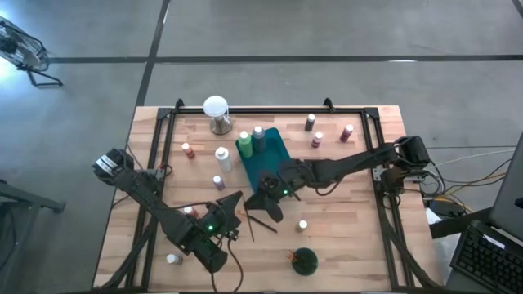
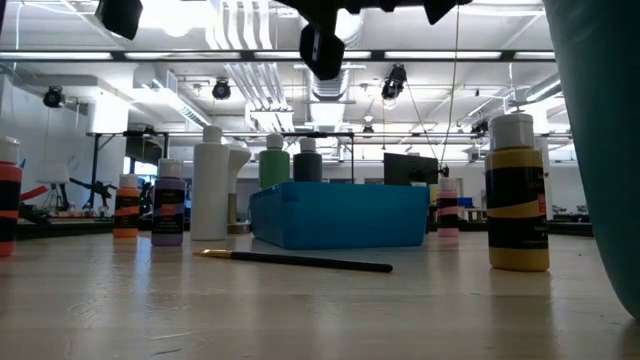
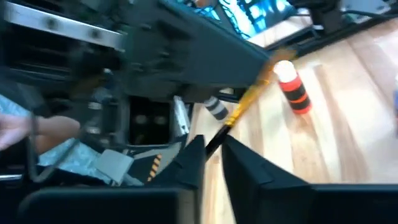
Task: Pick & Place Paint Supplies
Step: Put the gold paint brush into the green cup
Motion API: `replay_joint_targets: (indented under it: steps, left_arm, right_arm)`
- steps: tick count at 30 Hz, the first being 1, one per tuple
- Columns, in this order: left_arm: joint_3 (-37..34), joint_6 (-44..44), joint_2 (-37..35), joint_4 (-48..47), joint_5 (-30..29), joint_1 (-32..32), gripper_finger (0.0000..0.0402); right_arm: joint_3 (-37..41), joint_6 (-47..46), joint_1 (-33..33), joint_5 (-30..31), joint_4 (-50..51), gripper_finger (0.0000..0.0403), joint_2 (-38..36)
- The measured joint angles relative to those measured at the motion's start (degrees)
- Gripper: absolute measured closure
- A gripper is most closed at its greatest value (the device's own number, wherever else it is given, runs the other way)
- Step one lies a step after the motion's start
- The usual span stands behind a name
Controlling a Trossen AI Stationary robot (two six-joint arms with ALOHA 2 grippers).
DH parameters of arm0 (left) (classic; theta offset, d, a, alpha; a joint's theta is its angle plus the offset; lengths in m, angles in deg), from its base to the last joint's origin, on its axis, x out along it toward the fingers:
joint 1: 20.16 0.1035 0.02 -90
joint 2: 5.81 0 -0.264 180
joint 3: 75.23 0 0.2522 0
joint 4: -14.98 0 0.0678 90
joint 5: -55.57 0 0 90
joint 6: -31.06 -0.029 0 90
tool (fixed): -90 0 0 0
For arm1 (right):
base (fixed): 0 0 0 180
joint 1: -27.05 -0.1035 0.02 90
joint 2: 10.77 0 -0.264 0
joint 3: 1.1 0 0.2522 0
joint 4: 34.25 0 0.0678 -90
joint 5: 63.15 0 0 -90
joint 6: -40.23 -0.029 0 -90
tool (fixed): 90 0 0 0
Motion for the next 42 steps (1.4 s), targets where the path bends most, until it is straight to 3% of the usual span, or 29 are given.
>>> replay_joint_targets:
  steps: [4, 15, 20, 28, 33, 39, 42]
  left_arm:
    - [0.00, -0.04, -0.07, 0.12, 0.24, 0.02, 0.0401]
    - [-0.09, 0.48, 0.00, 0.64, 0.90, 0.15, 0.0398]
    - [-0.09, 2.21, -0.20, 0.64, 0.53, 0.14, 0.0380]
    - [-0.11, 12.75, -3.69, 0.62, 2.81, -0.95, 0.0333]
    - [-0.61, 26.94, -6.14, 0.32, 7.45, -1.16, 0.0289]
    - [-0.84, 52.73, -9.57, -4.55, 20.50, -0.72, 0.0249]
    - [-2.72, 60.80, -11.41, -4.44, 21.58, -0.63, 0.0247]
  right_arm:
    - [0.02, 0.11, 0.22, 1.45, 0.23, 0.0388, 0.87]
    - [-0.09, 1.94, 0.25, 1.70, -0.58, 0.0393, 2.43]
    - [-0.24, 2.80, 0.25, 1.69, 0.27, 0.0394, 1.99]
    - [-0.26, 6.98, -1.86, 4.87, 6.72, 0.0394, -3.13]
    - [-0.17, 9.03, -5.21, 12.07, 14.87, 0.0394, -8.20]
    - [-0.14, 13.26, -13.41, 26.12, 18.32, 0.0394, -14.67]
    - [-0.45, 13.74, -17.94, 33.49, 19.35, 0.0394, -17.45]
